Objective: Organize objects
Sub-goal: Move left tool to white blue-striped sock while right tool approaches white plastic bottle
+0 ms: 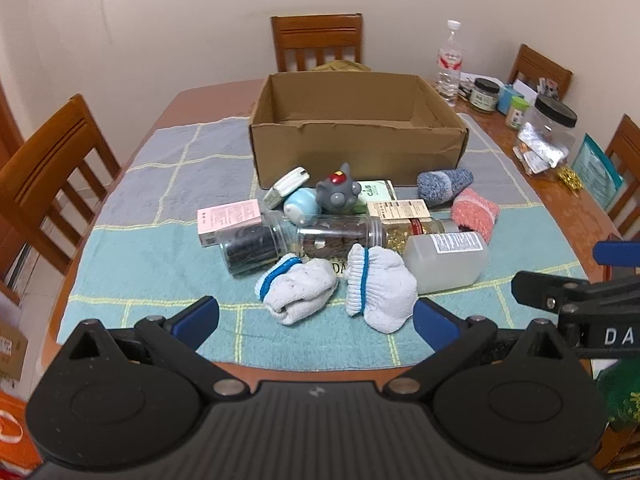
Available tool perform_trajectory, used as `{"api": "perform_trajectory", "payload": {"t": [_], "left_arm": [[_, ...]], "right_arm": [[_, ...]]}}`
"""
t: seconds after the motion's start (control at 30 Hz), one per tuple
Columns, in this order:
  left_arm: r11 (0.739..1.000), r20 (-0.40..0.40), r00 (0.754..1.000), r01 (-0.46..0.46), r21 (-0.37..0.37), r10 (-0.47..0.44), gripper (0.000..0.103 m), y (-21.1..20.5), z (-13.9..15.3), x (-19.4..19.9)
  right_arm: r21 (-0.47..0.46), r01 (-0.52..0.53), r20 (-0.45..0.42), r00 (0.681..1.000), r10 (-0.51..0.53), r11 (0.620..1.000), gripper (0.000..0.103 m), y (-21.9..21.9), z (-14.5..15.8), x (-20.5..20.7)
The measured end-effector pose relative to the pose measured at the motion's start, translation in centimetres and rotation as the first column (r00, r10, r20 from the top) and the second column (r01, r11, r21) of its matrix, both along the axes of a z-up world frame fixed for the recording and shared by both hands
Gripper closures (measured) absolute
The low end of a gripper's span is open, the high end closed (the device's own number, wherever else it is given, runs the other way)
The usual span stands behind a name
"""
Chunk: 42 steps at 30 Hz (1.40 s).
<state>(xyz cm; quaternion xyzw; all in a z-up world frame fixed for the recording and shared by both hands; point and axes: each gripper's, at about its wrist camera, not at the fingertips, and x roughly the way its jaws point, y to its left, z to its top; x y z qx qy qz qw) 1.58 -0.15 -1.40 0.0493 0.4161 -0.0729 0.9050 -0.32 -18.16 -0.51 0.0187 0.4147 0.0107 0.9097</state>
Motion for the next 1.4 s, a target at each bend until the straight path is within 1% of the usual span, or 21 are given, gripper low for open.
{"api": "perform_trajectory", "payload": {"t": [0.17, 0.33, 0.47, 0.57, 0.73, 0.9, 0.97, 1.07, 1.2, 1.4], "left_arm": [[0.997, -0.005, 0.998, 0.058, 0.043, -0.058, 0.001, 0.2, -1.4, 1.2], [0.994, -0.008, 0.995, 0.100, 0.041, -0.100, 0.001, 1.1, -2.7, 2.6], [0.992, -0.023, 0.992, 0.124, 0.016, -0.123, 0.001, 2.2, -3.7, 4.1], [0.989, -0.020, 0.989, 0.146, 0.029, -0.145, 0.001, 2.6, -4.5, 5.1], [0.988, -0.061, 0.986, 0.158, -0.001, -0.157, 0.001, 3.9, -5.8, 6.9], [0.981, -0.048, 0.980, 0.193, 0.014, -0.192, 0.001, 4.7, -6.6, 8.2], [0.978, -0.052, 0.977, 0.206, 0.002, -0.206, 0.001, 5.0, -7.0, 8.7], [0.974, -0.067, 0.972, 0.226, -0.022, -0.227, 0.001, 5.4, -7.3, 9.6], [0.966, -0.065, 0.964, 0.257, -0.037, -0.259, 0.001, 5.6, -7.5, 10.0], [0.958, -0.078, 0.956, 0.280, -0.055, -0.283, 0.001, 5.5, -7.9, 10.1]], "right_arm": [[0.021, 0.012, -0.009, 1.000, -0.012, 1.000, 0.000, 0.2, -1.2, 1.2], [0.034, 0.042, -0.031, 0.999, -0.041, 0.999, 0.000, 0.1, -2.7, 2.6], [0.060, 0.072, -0.051, 0.996, -0.069, 0.996, 0.000, -0.1, -3.9, 3.4], [0.065, 0.082, -0.062, 0.995, -0.078, 0.995, 0.000, 0.0, -4.6, 4.3], [0.051, 0.113, -0.083, 0.991, -0.108, 0.992, 0.000, 0.6, -5.7, 6.1], [0.031, 0.115, -0.089, 0.990, -0.112, 0.993, 0.000, 1.6, -6.9, 8.1], [0.001, 0.133, -0.087, 0.987, -0.132, 0.991, 0.000, 2.2, -7.5, 9.0], [-0.007, 0.153, -0.102, 0.983, -0.152, 0.988, 0.000, 2.5, -8.2, 10.1], [-0.041, 0.175, -0.120, 0.977, -0.179, 0.984, 0.000, 2.8, -8.8, 10.8], [-0.050, 0.203, -0.151, 0.966, -0.208, 0.978, 0.000, 1.7, -9.7, 10.7]]}}
